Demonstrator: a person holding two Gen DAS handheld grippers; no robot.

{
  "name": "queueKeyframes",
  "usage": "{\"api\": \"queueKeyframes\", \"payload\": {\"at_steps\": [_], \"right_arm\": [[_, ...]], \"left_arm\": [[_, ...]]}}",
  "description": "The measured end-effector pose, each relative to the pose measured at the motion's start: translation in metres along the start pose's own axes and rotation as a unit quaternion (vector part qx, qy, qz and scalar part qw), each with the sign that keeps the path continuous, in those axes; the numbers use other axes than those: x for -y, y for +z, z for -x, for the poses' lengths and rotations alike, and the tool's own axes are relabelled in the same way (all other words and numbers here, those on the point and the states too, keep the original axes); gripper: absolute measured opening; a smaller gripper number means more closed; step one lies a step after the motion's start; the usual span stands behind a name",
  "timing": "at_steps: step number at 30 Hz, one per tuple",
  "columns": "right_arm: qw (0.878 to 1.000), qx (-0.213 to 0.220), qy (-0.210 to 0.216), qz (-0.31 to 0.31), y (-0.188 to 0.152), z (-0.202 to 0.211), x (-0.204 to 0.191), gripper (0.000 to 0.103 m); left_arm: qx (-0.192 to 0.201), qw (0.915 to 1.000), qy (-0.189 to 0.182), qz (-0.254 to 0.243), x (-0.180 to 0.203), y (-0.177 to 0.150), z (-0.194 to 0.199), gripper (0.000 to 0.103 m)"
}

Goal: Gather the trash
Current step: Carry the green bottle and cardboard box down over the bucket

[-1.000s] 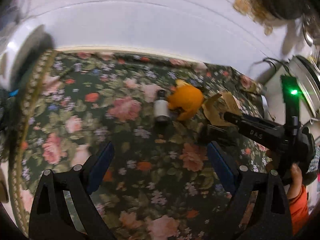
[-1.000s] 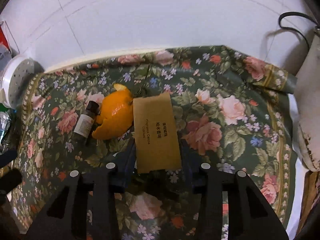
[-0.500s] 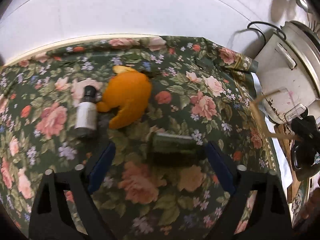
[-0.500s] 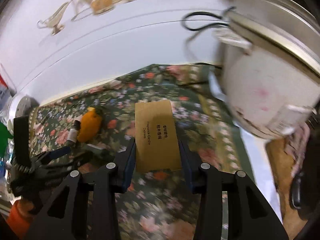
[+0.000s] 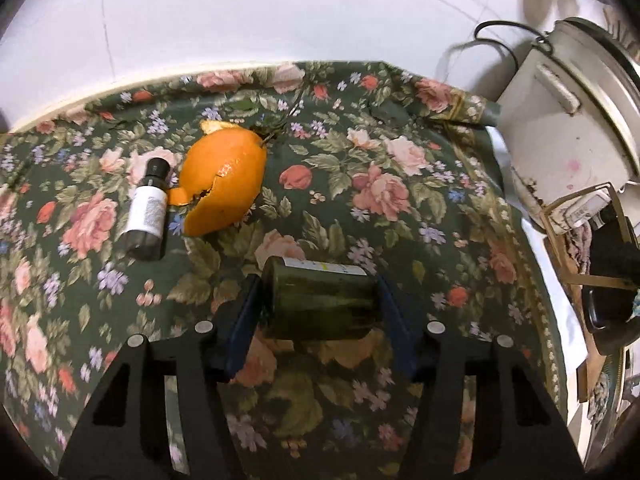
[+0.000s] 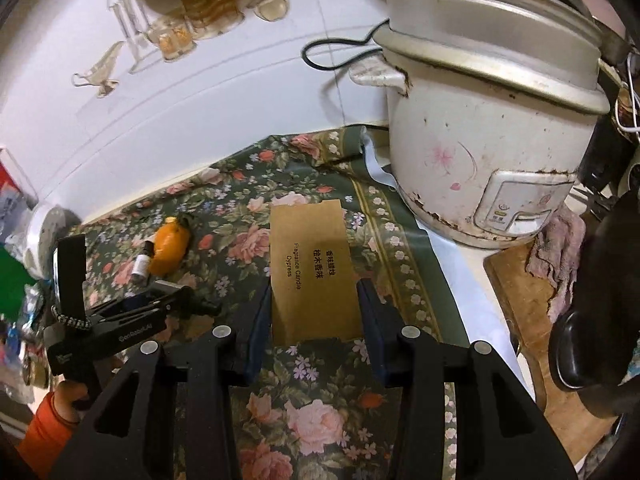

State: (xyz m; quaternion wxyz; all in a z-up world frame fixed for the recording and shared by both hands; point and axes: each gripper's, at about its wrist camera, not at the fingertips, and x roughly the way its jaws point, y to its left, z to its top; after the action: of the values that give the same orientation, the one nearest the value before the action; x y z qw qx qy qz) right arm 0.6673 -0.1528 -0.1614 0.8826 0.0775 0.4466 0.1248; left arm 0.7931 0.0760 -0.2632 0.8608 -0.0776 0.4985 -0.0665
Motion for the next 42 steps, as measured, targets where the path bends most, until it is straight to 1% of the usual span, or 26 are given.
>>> {"api": "queueKeyframes", "payload": {"at_steps": [3,6,9,12,15,20,26,29,32,36,42], "right_arm": [[1.0,0.006,0.014,0.012,-0.003,0.014,0.0,0.038],[0.999,0.012,0.034,0.028,-0.011,0.034,0.003,0.038],[0.997,0.016,0.053,0.045,-0.02,0.052,0.007,0.038],[0.995,0.021,0.072,0.063,-0.029,0.073,0.01,0.038],[0.992,0.03,0.091,0.082,-0.038,0.097,0.012,0.038],[0.986,0.046,0.115,0.108,-0.056,0.134,0.009,0.038],[0.982,0.06,0.139,0.113,-0.083,0.171,-0.001,0.038],[0.982,0.066,0.14,0.11,-0.102,0.189,-0.009,0.038],[0.983,0.067,0.134,0.104,-0.124,0.201,-0.019,0.038],[0.988,0.061,0.11,0.09,-0.16,0.214,-0.032,0.038],[0.992,0.043,0.086,0.077,-0.219,0.23,-0.053,0.038]], "left_arm": [[0.015,0.9996,0.022,-0.006,0.012,-0.008,0.025,0.057],[0.035,0.9989,0.032,-0.006,0.024,-0.018,0.054,0.057],[0.058,0.9972,0.047,0.0,0.039,-0.034,0.089,0.057],[0.075,0.9952,0.061,0.012,0.048,-0.05,0.117,0.057],[0.093,0.9926,0.071,0.033,0.06,-0.074,0.147,0.057],[0.122,0.9875,0.086,0.053,0.075,-0.112,0.194,0.057],[0.144,0.9832,0.101,0.05,0.085,-0.152,0.24,0.057],[0.148,0.9825,0.105,0.043,0.085,-0.175,0.258,0.057],[0.149,0.9834,0.097,0.036,0.08,-0.198,0.272,0.057],[0.151,0.9848,0.083,0.023,0.07,-0.232,0.289,0.057],[0.142,0.9874,0.07,0.013,0.05,-0.296,0.318,0.057]]}}
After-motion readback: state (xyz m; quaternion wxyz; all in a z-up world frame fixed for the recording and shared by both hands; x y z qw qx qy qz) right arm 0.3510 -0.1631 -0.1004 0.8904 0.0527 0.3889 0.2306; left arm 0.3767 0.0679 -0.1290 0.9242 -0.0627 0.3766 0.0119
